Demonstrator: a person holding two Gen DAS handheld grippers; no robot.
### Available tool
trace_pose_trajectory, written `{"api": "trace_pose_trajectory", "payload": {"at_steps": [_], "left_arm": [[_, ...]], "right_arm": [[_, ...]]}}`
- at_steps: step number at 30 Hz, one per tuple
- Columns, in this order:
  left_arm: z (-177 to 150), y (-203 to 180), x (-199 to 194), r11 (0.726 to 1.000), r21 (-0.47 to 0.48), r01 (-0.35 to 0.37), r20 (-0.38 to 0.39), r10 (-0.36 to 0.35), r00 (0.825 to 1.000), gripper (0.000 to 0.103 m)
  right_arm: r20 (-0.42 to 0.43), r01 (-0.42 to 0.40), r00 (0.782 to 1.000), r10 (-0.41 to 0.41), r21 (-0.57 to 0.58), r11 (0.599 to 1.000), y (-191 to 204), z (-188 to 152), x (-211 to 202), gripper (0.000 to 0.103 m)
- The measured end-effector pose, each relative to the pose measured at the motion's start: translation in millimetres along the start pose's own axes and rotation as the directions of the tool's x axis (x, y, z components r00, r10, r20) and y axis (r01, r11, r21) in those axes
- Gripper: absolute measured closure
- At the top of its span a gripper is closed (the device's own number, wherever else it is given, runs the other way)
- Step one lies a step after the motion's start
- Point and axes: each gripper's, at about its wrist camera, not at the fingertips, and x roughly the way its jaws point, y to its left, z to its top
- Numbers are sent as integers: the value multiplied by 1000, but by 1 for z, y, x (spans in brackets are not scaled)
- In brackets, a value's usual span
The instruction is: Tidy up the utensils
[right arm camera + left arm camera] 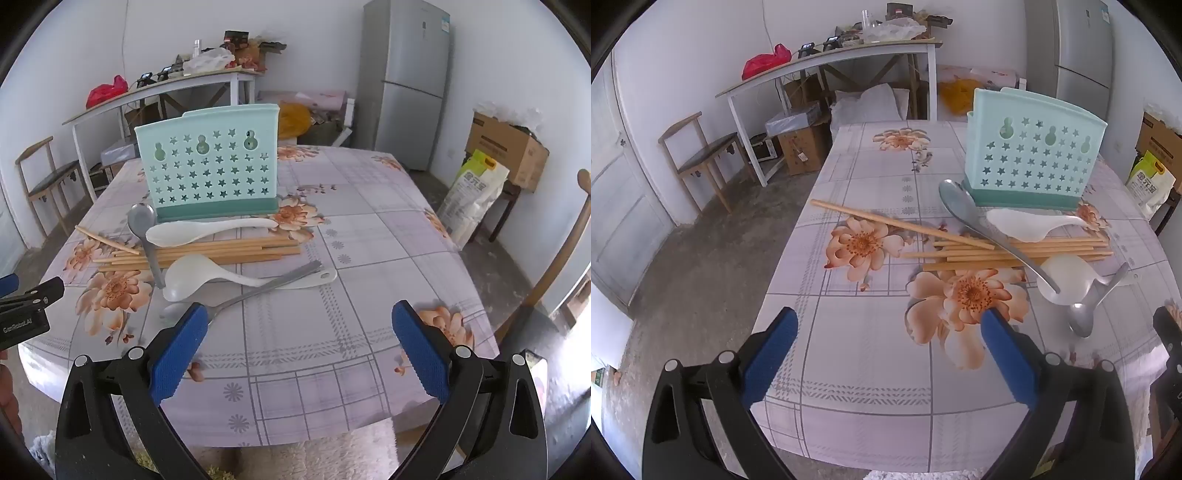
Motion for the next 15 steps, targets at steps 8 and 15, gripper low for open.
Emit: {"api": "trace_pose_trajectory", "payload": {"at_steps": [8,15], "left_arm": [[-1,-2,-2,1000,1,3,6,-3,1000,6],[0,0,0,1000,-7,10,0,-10,1000,6]], "right_arm": [[-1,0,1000,0,-1,1000,-1,0,-1,8],[1,3,1000,-3,-3,1000,1,-1,-3,8]]}}
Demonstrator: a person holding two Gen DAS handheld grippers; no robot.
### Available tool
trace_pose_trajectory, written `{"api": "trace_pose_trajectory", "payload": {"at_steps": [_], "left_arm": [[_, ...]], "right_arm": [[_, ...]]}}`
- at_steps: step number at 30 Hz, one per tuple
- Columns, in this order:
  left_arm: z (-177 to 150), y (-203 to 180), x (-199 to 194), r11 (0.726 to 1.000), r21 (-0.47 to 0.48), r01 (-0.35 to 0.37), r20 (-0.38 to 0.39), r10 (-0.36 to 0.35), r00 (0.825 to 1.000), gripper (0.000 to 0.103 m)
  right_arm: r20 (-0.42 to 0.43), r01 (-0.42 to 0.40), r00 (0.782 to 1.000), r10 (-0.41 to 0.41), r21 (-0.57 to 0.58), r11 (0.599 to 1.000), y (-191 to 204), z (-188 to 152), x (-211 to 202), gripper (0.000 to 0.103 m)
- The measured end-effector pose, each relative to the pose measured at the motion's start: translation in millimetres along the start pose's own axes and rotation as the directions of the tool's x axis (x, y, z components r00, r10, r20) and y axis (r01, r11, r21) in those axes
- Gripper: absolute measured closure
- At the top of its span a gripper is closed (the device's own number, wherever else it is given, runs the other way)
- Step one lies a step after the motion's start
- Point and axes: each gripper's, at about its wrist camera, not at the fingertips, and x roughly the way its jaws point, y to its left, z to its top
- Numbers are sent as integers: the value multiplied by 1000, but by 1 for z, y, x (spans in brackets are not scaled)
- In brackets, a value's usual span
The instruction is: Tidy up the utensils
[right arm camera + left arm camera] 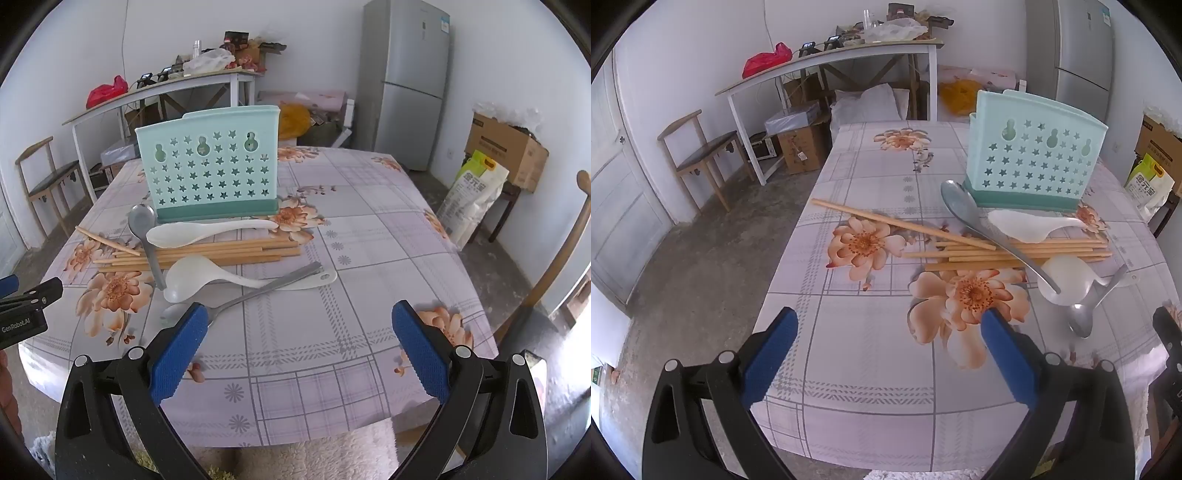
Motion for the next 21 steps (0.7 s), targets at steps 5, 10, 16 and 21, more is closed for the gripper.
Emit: {"api": "trace_pose_trajectory", "payload": {"at_steps": [5,10,16,21], "left_arm": [[0,-1,0,1000,1,0,0,0,1000,6],[-1,2,-2,1000,2,-2,2,2,1000,6],[-2,2,-2,1000,6,-12,-1,12,1000,6],[1,3,-8,1000,12,-27,-4,27,1000,6]], "right_arm": [[1,0,1000,0,0,1000,0,0,0,8],[1,-1,1000,1,-1,1000,0,-1,0,8],[3,-1,1000,1,0,1000,0,-2,-1,8],[3,-3,1000,3,1,1000,3,1,0,8]]}}
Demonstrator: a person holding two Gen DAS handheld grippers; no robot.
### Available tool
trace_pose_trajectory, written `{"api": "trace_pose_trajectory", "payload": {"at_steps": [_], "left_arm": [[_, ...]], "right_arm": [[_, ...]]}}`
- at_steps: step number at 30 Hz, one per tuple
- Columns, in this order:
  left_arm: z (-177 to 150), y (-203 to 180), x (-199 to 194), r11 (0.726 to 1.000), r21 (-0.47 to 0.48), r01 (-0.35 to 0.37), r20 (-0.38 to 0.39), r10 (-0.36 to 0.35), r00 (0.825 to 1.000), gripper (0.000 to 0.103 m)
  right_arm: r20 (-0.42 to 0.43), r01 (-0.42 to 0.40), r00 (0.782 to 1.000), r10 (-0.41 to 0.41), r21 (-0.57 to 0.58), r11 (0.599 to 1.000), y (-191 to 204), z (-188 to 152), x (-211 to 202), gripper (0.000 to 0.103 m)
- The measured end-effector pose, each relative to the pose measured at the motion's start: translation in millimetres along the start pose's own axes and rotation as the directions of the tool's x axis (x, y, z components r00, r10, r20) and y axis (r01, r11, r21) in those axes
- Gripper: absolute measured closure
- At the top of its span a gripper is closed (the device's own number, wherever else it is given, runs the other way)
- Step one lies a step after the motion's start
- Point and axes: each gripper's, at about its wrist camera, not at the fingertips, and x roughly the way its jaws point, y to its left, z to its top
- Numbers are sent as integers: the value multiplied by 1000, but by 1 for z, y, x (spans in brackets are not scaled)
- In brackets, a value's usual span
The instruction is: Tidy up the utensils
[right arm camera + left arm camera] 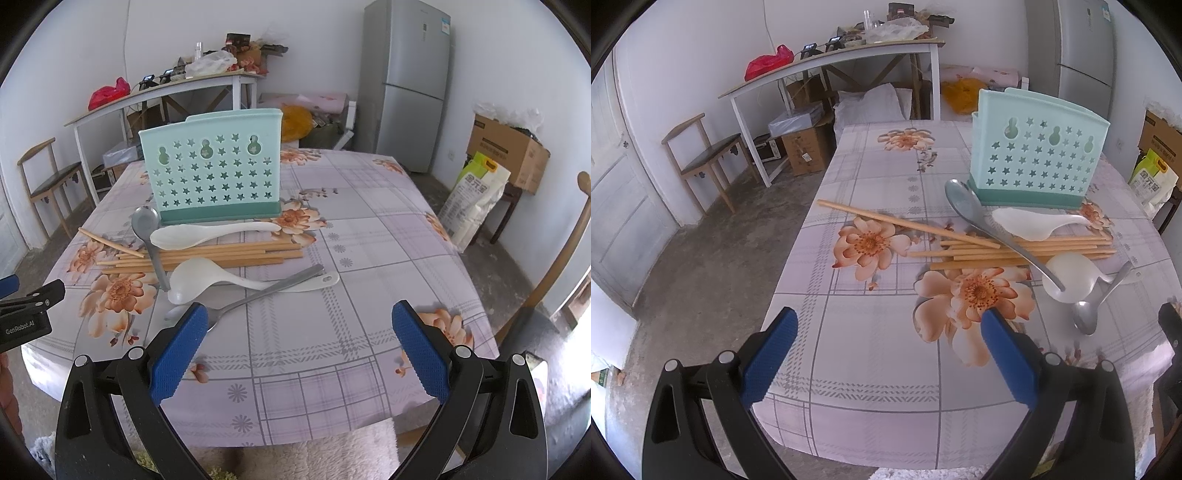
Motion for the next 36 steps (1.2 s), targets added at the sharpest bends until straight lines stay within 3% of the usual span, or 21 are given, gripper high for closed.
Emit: {"api": "trace_pose_trajectory", "payload": {"at_steps": [36], "left_arm": [[1,6,-1,1000,13,-21,9,20,1000,6]], "right_arm": [[5,-5,1000,5,1,1000,2,0,2,8]]}}
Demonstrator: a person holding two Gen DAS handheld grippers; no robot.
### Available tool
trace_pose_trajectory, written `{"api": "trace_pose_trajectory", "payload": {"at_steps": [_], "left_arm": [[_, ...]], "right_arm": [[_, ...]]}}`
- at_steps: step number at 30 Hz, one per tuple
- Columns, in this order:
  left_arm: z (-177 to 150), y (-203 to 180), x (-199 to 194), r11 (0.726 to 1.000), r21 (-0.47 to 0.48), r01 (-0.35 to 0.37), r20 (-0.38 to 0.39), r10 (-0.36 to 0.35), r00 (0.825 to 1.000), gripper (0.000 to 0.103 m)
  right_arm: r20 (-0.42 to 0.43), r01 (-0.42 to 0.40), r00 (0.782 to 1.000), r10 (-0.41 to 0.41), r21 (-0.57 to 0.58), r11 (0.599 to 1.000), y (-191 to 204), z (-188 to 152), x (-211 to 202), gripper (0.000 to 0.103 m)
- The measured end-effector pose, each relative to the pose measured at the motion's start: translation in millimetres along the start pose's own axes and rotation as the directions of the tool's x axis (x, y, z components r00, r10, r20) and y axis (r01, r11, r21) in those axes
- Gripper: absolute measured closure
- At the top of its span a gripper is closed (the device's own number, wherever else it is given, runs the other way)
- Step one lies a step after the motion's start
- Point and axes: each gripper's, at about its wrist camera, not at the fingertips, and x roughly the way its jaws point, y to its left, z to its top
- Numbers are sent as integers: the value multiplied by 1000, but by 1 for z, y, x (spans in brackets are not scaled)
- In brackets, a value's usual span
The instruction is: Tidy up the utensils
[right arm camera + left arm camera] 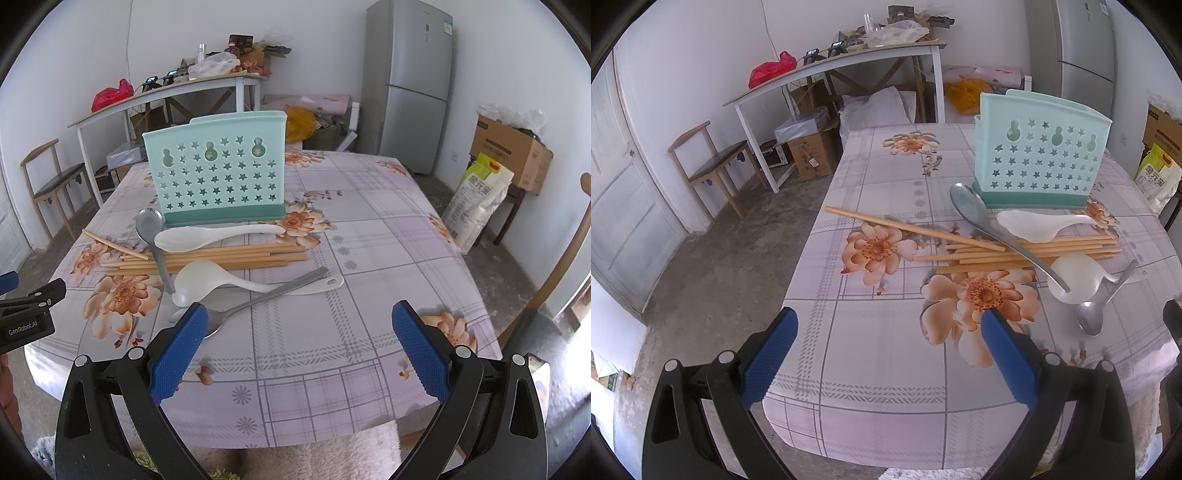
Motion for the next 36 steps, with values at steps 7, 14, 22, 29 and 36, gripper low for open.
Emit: {"api": "trace_pose_trajectory", "payload": {"at_steps": [7,14,22,29,36], "left_arm": [[0,3,1,1000,1,-6,-2,6,1000,6],[0,4,2,1000,4,-13,1,13,1000,6],[0,6,2,1000,8,-20,2,20,1000,6],[-2,4,2,999,13,-34,-1,34,999,6],[-2,2,1,999,19,-43,-4,43,999,6]], "right_arm": [[-1,-5,1000,5,-3,1000,2,1,-1,8],[-1,-5,1000,5,-3,1000,2,3,-2,8],[-5,-12,1000,12,-1,1000,2,2,-3,8],[-30,-37,999,36,-2,999,2,0,2,8],[-158,-80,984,76,-23,997,9,-15,29,8]]}}
